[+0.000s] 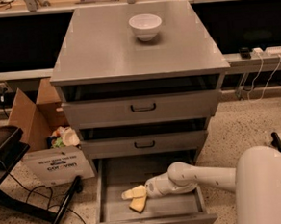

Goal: Place sponge into bottom drawer

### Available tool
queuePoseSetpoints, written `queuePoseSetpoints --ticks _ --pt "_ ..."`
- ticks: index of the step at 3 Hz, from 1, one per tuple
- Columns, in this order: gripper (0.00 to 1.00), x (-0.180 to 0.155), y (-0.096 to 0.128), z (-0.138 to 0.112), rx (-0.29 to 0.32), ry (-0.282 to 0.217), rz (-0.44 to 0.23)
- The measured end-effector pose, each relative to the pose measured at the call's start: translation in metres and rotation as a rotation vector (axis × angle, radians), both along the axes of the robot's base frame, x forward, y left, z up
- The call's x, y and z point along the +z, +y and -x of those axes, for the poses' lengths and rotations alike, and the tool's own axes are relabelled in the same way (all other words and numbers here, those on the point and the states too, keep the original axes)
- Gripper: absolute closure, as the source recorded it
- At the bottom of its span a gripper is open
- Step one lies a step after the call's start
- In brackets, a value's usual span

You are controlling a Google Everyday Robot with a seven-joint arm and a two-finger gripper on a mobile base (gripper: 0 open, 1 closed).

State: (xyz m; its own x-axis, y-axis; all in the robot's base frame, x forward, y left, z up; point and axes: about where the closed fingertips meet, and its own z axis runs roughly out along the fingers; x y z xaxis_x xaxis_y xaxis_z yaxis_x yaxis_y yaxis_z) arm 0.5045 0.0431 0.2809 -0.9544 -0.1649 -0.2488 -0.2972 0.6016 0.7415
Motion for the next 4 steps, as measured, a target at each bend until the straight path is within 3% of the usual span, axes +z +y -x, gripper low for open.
queuePoseSetpoints --ticks 1,2,4 --pt "0.00 0.024 -0.002 0.012 0.002 -0.024 0.000" --pt "0.00 0.110 -0.022 0.050 -0.037 -0.044 0.036" --pt "0.00 0.206 -0.033 0.163 0.079 0.105 0.159"
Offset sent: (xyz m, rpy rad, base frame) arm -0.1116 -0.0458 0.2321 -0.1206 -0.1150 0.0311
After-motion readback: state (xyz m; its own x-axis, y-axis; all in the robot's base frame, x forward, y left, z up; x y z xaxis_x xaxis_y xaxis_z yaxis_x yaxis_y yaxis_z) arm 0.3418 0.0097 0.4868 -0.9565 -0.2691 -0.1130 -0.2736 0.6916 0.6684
